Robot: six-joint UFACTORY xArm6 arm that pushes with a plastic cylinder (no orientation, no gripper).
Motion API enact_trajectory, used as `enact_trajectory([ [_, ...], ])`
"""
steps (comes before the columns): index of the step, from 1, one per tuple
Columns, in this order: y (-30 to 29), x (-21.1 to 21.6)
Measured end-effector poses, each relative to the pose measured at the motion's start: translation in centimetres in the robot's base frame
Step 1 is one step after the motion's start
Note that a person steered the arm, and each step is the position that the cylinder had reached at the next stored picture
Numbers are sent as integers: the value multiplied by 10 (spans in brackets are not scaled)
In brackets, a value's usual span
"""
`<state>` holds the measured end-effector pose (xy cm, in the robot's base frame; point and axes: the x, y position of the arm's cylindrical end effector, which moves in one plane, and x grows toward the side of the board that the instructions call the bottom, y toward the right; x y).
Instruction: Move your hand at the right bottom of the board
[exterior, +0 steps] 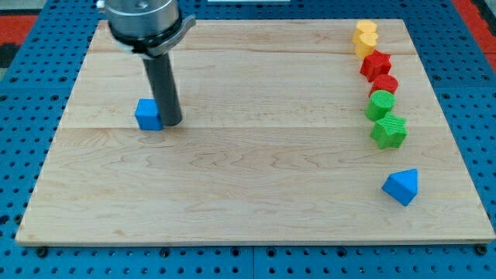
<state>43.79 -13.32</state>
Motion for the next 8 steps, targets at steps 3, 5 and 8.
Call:
enact_trajectory([
  [3,-36,-18],
  [5,170,71],
  [8,349,77],
])
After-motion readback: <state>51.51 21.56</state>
